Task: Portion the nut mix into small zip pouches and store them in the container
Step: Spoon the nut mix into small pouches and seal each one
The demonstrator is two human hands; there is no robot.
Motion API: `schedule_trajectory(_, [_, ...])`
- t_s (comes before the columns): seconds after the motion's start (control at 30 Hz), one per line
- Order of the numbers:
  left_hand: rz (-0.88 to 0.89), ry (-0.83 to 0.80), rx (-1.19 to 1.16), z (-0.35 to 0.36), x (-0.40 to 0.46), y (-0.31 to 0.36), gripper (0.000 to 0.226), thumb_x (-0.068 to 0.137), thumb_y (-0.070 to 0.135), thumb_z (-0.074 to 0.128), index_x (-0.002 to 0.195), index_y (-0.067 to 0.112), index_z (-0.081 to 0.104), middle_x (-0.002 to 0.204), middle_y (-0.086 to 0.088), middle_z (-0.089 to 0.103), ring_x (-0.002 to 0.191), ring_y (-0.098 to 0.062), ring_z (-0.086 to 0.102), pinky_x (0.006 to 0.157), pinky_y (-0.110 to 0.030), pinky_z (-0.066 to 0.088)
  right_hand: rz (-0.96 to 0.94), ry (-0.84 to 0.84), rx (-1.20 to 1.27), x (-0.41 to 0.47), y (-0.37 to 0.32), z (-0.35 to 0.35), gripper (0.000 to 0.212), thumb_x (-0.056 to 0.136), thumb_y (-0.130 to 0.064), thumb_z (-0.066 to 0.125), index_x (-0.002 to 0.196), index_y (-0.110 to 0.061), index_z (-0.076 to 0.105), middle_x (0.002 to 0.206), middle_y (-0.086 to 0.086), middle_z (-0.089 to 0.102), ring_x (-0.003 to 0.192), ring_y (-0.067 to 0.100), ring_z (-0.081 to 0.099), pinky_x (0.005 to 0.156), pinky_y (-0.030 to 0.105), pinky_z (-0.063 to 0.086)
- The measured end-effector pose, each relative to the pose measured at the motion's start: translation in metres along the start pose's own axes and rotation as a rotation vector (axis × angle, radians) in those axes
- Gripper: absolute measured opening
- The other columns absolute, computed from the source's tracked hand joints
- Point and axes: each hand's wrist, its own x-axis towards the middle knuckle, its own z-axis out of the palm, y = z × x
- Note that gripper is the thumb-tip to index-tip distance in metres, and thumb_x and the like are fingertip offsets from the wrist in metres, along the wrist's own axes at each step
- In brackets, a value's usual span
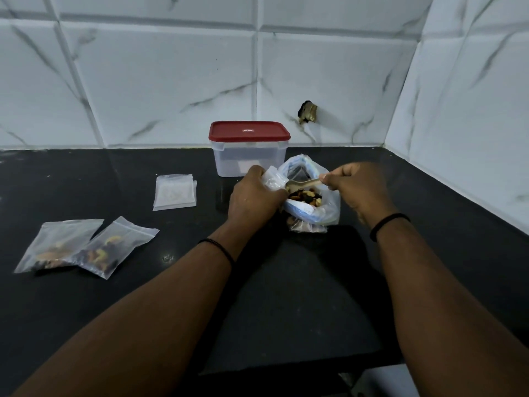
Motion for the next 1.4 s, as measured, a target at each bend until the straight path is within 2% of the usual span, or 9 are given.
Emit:
schedule_trajectory(0.17, [0.003, -0.013, -0.009, 0.0, 0.001, -0.001, 0.041, 0.079, 0.031, 0.075, 0.113, 0.021, 0.055, 0.111, 0.0, 0.066, 0.096, -0.016, 0.064, 0.081, -0.036, 0.057, 0.085, -0.01, 0.034, 0.0, -0.005, -0.001, 0.02, 0.077, -0.019, 0.079, 0.063, -0.011, 0.068, 0.054, -0.003, 0.06, 0.041, 0.002, 0.045, 0.047, 0.021, 0.035])
schedule_trajectory(0.27, [0.004, -0.01, -0.032, -0.001, 0.001, 0.0, 0.041, 0.078, 0.032, 0.076, 0.113, 0.021, 0.056, 0.111, 0.0, 0.066, 0.096, -0.017, 0.064, 0.084, -0.041, 0.058, 0.199, -0.008, 0.112, 0.002, -0.005, -0.002, 0.02, 0.079, -0.012, 0.076, 0.064, -0.005, 0.065, 0.054, 0.001, 0.056, 0.032, 0.001, 0.04, 0.038, 0.017, 0.03])
schedule_trajectory(0.37, [0.01, -0.012, -0.051, -0.002, 0.0, -0.001, 0.04, 0.079, 0.031, 0.076, 0.112, 0.022, 0.056, 0.11, 0.0, 0.066, 0.096, -0.016, 0.065, 0.082, -0.038, 0.058, 0.302, 0.016, 0.234, 0.001, -0.006, 0.0, 0.01, 0.082, -0.006, 0.072, 0.078, 0.002, 0.068, 0.056, 0.003, 0.051, 0.024, 0.001, 0.035, 0.03, 0.012, 0.025])
schedule_trajectory(0.43, [0.031, -0.025, -0.074, -0.003, -0.001, -0.001, 0.037, 0.08, 0.027, 0.076, 0.111, 0.022, 0.056, 0.109, 0.001, 0.066, 0.096, -0.015, 0.065, 0.078, -0.033, 0.057, 0.329, 0.035, 0.262, 0.0, -0.005, 0.005, 0.013, 0.081, -0.006, 0.072, 0.071, 0.0, 0.065, 0.055, 0.003, 0.05, 0.023, 0.001, 0.035, 0.029, 0.013, 0.025])
schedule_trajectory(0.53, [0.044, -0.045, -0.095, -0.004, -0.002, -0.001, 0.037, 0.082, 0.023, 0.075, 0.113, 0.022, 0.055, 0.11, 0.001, 0.066, 0.095, -0.014, 0.066, 0.076, -0.03, 0.057, 0.342, 0.059, 0.267, 0.003, -0.003, 0.013, 0.019, 0.077, -0.009, 0.075, 0.062, -0.004, 0.063, 0.052, 0.002, 0.054, 0.031, 0.004, 0.041, 0.037, 0.017, 0.032])
schedule_trajectory(0.7, [0.017, 0.024, -0.133, -0.005, 0.001, -0.004, 0.039, 0.082, 0.027, 0.075, 0.116, 0.023, 0.056, 0.111, 0.001, 0.067, 0.096, -0.015, 0.067, 0.077, -0.032, 0.059, 0.381, 0.095, 0.28, 0.008, 0.001, 0.009, 0.012, 0.076, -0.013, 0.073, 0.08, -0.001, 0.072, 0.064, 0.004, 0.057, 0.045, 0.009, 0.04, 0.043, 0.022, 0.031])
schedule_trajectory(0.9, [0.027, 0.052, -0.145, -0.007, 0.002, -0.005, 0.045, 0.084, 0.033, 0.076, 0.122, 0.022, 0.054, 0.118, 0.004, 0.065, 0.101, -0.013, 0.063, 0.07, -0.02, 0.046, 0.341, 0.192, 0.281, 0.012, 0.004, 0.007, 0.016, 0.078, -0.012, 0.07, 0.065, -0.009, 0.06, 0.066, 0.006, 0.053, 0.057, 0.017, 0.046, 0.055, 0.031, 0.038])
schedule_trajectory(1.03, [0.013, 0.077, -0.165, -0.009, 0.003, -0.007, 0.047, 0.084, 0.033, 0.076, 0.125, 0.021, 0.054, 0.12, 0.002, 0.065, 0.105, -0.015, 0.062, 0.081, -0.027, 0.05, 0.335, 0.22, 0.252, 0.016, 0.005, 0.006, 0.019, 0.081, -0.015, 0.07, 0.065, -0.013, 0.059, 0.067, 0.005, 0.057, 0.063, 0.019, 0.052, 0.061, 0.033, 0.043])
schedule_trajectory(1.4, [0.033, 0.088, -0.105, -0.012, 0.01, -0.015, 0.054, 0.079, 0.036, 0.08, 0.125, 0.023, 0.055, 0.12, 0.002, 0.066, 0.105, -0.016, 0.064, 0.087, -0.034, 0.054, 0.136, 0.186, 0.336, 0.002, -0.016, -0.002, 0.025, 0.088, -0.022, 0.067, 0.065, -0.02, 0.056, 0.06, -0.003, 0.049, 0.052, 0.01, 0.04, 0.048, 0.026, 0.032])
